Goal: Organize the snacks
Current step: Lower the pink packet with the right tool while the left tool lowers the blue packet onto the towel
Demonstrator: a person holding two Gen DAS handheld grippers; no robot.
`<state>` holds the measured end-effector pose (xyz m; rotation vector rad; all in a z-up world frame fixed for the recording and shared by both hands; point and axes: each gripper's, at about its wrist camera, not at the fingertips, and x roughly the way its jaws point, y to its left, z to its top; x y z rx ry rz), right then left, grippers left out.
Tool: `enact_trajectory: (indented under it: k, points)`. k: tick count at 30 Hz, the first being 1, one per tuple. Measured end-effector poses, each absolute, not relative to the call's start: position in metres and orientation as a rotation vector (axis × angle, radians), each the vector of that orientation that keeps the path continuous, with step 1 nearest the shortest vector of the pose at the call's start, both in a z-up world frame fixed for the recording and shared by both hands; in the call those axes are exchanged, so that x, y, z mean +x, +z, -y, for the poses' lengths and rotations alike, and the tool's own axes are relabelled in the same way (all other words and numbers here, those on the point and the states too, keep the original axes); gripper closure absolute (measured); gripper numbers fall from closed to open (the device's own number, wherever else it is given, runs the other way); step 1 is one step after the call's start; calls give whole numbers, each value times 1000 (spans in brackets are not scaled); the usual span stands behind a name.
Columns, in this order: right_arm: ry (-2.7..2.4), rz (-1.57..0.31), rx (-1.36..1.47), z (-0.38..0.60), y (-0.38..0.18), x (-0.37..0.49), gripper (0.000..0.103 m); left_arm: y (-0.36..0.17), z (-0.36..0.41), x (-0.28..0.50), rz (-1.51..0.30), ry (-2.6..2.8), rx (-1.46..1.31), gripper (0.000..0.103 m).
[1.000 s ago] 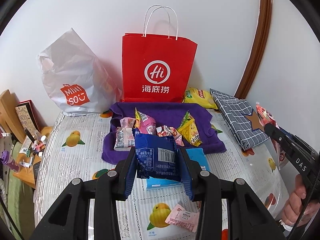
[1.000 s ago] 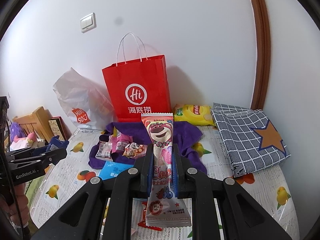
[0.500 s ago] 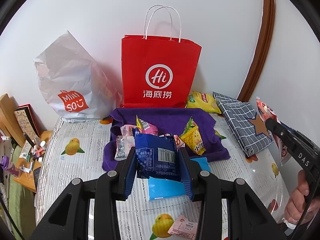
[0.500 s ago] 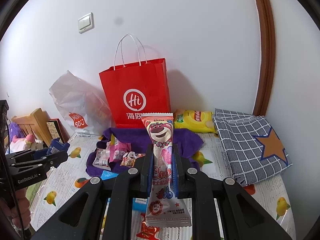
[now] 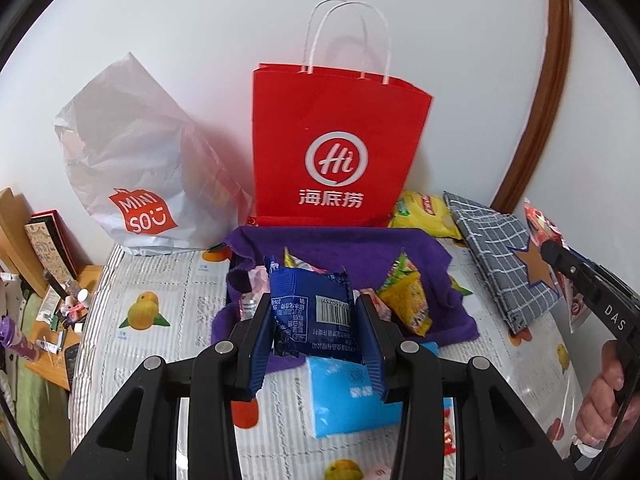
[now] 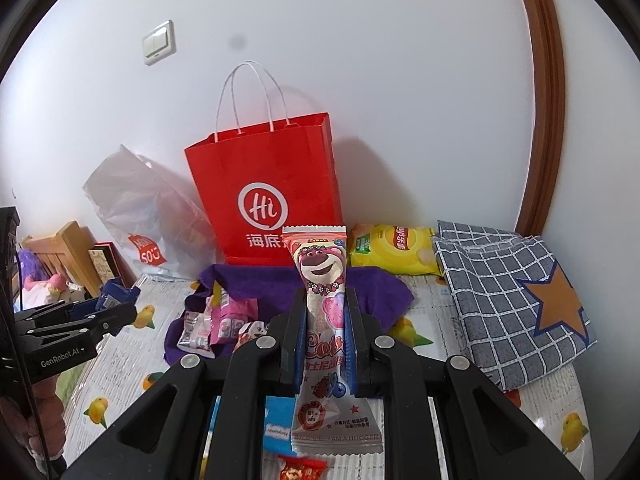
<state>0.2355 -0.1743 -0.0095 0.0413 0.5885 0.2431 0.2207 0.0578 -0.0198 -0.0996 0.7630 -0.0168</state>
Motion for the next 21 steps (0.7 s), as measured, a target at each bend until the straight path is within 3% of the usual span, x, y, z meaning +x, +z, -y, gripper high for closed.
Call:
enact_trajectory:
  k: [21]
  points:
    - [230,-715,68,172,-68,357,87,-62,-111,322,-830,90,-162,65]
